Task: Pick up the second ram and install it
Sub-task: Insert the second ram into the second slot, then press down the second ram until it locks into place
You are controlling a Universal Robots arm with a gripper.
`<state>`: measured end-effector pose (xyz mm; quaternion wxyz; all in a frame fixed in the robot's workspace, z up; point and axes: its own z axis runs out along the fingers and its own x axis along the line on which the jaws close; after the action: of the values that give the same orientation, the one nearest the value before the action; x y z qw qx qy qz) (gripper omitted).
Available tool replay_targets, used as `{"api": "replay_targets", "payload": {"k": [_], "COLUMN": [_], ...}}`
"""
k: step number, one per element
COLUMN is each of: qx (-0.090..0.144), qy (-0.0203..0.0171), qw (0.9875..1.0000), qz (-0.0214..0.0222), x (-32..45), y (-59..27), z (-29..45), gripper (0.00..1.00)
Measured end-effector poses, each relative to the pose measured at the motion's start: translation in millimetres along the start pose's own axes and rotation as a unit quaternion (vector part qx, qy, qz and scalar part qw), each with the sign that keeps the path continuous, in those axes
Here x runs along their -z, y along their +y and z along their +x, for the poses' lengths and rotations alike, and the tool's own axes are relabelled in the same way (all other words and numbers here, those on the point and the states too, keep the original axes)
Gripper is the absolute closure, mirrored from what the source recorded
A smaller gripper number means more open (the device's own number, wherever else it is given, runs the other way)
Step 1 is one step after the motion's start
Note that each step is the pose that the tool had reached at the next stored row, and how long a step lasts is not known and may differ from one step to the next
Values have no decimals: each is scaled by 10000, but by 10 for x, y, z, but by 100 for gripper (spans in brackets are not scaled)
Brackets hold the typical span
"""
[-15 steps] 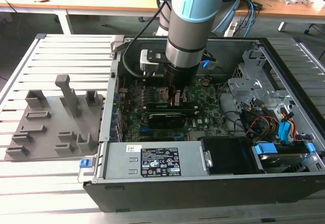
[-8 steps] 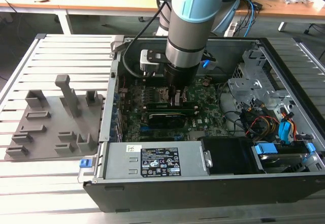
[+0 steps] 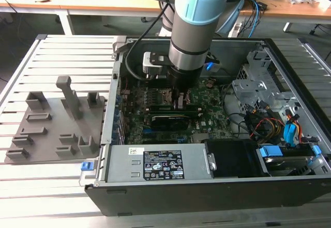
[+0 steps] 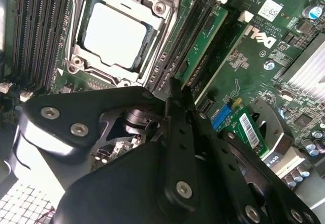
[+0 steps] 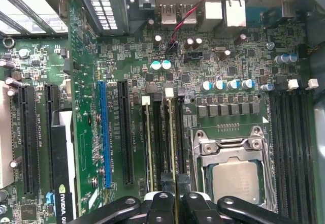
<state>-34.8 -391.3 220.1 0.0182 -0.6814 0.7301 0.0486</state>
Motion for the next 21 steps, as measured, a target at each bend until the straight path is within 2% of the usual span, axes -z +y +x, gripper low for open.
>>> {"api": "replay_targets", "payload": {"k": [3,4,5,7,8,9,10,21], "qx": [-1,-1,0,-2,-4,-6,-5,-6], "qy": [-5,1,4,37,82,139,154,156], "qw": [10000,10000,10000,10000,10000,9999,9999,9999], "qz": [-3,0,1,3,6,10,11,11], "x": [-7,-6,60,257,354,411,430,435], "y": [1,0,2,14,20,23,24,6], "z": [0,0,-9,-53,-83,-105,-109,-110], "gripper": [85,79,79,79,80,87,89,89]}}
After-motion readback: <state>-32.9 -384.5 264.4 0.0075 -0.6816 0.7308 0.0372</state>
